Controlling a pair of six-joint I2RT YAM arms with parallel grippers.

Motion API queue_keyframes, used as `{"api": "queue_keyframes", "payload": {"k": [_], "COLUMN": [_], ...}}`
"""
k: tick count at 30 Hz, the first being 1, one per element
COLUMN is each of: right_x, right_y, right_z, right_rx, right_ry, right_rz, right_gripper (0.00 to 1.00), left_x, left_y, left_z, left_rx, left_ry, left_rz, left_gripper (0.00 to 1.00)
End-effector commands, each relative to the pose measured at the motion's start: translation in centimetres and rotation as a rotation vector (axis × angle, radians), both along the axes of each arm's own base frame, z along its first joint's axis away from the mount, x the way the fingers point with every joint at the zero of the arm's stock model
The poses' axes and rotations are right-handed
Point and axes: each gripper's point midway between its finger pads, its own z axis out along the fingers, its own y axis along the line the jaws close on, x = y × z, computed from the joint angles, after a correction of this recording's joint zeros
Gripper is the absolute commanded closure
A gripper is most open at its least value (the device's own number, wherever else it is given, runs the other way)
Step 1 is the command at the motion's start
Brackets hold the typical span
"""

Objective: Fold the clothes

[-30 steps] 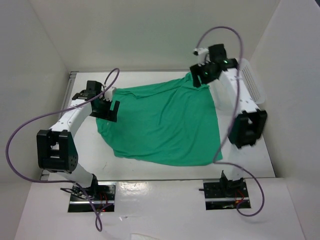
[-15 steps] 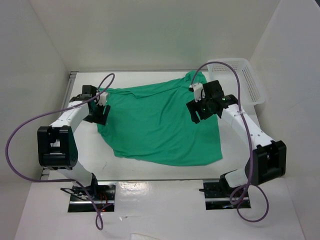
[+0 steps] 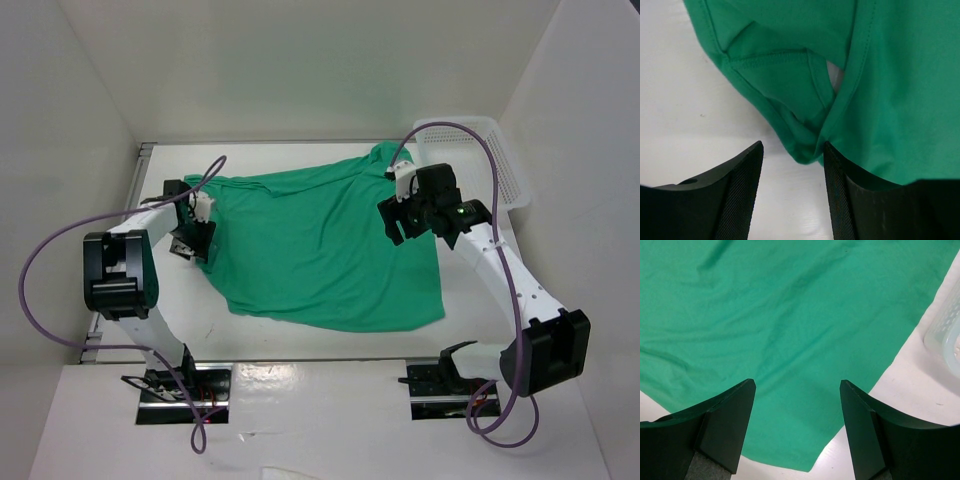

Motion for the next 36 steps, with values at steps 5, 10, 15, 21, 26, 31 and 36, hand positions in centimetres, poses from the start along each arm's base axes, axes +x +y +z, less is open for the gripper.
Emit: {"api": "queue_keyframes", "payload": {"k": [5,10,15,21,26,31,36], "right_x": [0.7,0.7,0.5,0.4,0.2,0.1,-0.1], "right_y": [0.6,0.8,0.7,0.8,0.8,0.9,1.0], "right_z": [1.2,1.2,1.5,1.9,2.5,2.8,3.1], "right_rx": [0.027,0.035,0.04,0.048,0.048,0.057,0.065], "right_ry": [-0.061,-0.059,-0.077,-0.084,-0.106,-0.113,-0.12], "right_rz": [0.014,0.022,0.022,0.029,0.035,0.042,0.049], "right_gripper": [0.23,0.23,0.23,0.23,0.23,0.23,0.23], "left_x": [0.5,-0.1,-0.6,-2.2,-5.9,-7.9,-8.0], "left_y": [-0.5,0.3,1.0,5.5,8.4,7.8,7.9], "left_z": [-1.2,-2.2,-2.4,2.7,6.2,6.8,5.9], "left_rx": [-0.059,-0.074,-0.099,0.035,0.18,0.182,0.178], "left_ry": [0.035,0.09,0.12,0.034,0.008,0.035,0.059], "left_rz": [-0.033,-0.021,0.01,0.098,0.133,0.103,0.092], "left_gripper": [0.43,0.55,0.96,1.0,0.9,0.54,0.26]}}
